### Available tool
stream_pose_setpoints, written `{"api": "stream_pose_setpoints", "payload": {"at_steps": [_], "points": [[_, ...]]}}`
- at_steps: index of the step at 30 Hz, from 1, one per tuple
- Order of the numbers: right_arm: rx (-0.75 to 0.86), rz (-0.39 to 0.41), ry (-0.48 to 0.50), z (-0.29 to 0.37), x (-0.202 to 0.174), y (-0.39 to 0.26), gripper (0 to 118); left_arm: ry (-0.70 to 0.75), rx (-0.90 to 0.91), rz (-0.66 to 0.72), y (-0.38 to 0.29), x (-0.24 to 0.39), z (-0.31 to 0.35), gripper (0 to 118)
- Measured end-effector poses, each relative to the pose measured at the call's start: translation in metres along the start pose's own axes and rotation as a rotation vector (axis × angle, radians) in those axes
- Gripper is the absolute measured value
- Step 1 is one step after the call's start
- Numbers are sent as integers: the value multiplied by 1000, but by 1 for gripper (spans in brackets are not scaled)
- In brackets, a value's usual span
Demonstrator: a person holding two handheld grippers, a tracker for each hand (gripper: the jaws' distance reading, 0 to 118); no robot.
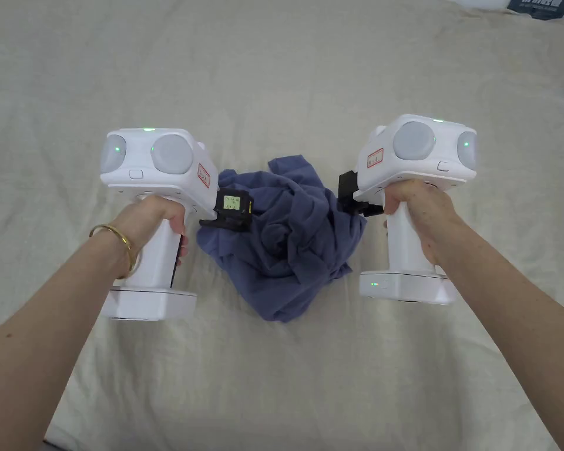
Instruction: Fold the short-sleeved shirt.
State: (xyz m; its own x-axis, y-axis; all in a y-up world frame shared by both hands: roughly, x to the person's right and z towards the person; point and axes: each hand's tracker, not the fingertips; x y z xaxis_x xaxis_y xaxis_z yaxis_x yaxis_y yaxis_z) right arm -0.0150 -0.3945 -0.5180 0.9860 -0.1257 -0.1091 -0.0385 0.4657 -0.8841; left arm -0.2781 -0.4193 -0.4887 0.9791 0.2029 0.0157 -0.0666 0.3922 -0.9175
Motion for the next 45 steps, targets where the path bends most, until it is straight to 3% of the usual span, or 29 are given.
{"api": "stream_pose_setpoints", "payload": {"at_steps": [1, 4, 6, 8, 17, 28, 32, 36, 41, 45], "points": [[0, 3, -1, 0, 1, 0, 7, -3, -14, 1, 2, 1, -3, 99], [-1, 0, 2, -1, 4, -1, 7, -48, -37, -3, -1, 2, -7, 57], [-5, -3, 6, -2, 4, -1, 7, -77, -40, 0, -5, 5, -7, 23], [-2, -2, 7, -1, 5, -2, 7, -69, -34, 7, -11, 7, -7, 12], [59, -51, 38, 36, 19, 2, 7, -63, 120, 37, -17, -3, 38, 7], [315, -151, 28, 187, 73, 18, 7, 21, 476, 146, 17, -46, 189, 7], [389, -153, 87, 242, 77, 12, 7, -35, 592, 198, 17, -47, 246, 7], [482, -130, 132, 302, 66, 2, 7, -17, 715, 149, 8, -25, 301, 7], [609, -30, 114, 378, 46, -1, 7, -26, 864, 106, 9, -5, 370, 7], [678, -26, 110, 424, 40, 5, 7, -24, 936, 75, 20, 7, 415, 7]]}}
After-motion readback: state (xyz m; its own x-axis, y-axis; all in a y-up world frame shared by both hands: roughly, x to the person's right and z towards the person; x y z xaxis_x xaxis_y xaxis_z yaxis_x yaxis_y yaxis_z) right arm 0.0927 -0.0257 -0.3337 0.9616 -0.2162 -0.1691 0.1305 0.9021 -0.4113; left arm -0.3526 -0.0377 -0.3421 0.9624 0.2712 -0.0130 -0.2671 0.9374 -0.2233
